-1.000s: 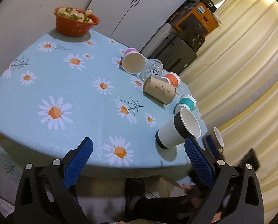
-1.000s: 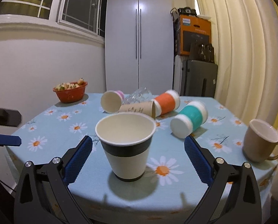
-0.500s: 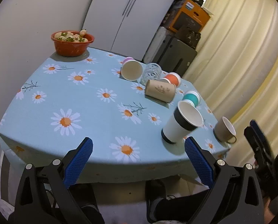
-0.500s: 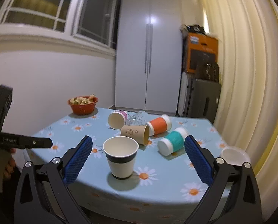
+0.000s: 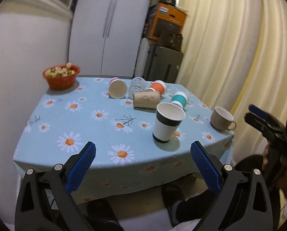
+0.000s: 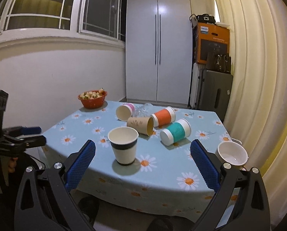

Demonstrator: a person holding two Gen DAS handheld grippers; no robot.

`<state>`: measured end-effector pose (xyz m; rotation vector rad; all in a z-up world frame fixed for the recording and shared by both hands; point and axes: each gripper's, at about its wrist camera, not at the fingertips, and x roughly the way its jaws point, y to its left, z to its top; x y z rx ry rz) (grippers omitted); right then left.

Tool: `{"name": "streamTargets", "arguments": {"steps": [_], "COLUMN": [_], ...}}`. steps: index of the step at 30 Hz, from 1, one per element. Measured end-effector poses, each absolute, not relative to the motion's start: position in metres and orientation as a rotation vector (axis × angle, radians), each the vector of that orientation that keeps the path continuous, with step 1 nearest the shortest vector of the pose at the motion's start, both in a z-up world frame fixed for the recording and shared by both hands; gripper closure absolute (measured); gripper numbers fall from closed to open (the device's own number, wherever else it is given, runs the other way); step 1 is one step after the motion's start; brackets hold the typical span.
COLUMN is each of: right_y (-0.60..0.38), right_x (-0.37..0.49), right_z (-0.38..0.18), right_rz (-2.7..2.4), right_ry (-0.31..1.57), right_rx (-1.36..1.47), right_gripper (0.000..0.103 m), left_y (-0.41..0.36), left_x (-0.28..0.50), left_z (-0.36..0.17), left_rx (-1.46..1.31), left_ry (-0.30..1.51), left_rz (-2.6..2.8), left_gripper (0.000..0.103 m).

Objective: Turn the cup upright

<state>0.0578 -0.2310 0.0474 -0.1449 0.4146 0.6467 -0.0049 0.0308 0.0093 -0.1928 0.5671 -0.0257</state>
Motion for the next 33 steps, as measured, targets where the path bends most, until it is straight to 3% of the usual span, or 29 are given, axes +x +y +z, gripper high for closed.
{"name": "streamTargets", "arguments": {"steps": [9, 33], "right_y": [-0.239, -0.237], "right_x": [0.064, 0.06], "right_z": [0.03, 0.025], "right_rz": [0.658, 0.596], "right_ry": [0.53, 0.513], "right_rx": [-0.101, -0.138], "right_gripper": [0.005, 0.005], "left_y": [0.02, 0.017], "left_x": [-0.016, -0.017], "left_z": [0.008, 0.002], "left_rx": [-0.14, -0.141], "left_ry": [0.559, 0.559], "left_rz": [-0.024, 0.002], "left_gripper": [0.007, 0.007]}}
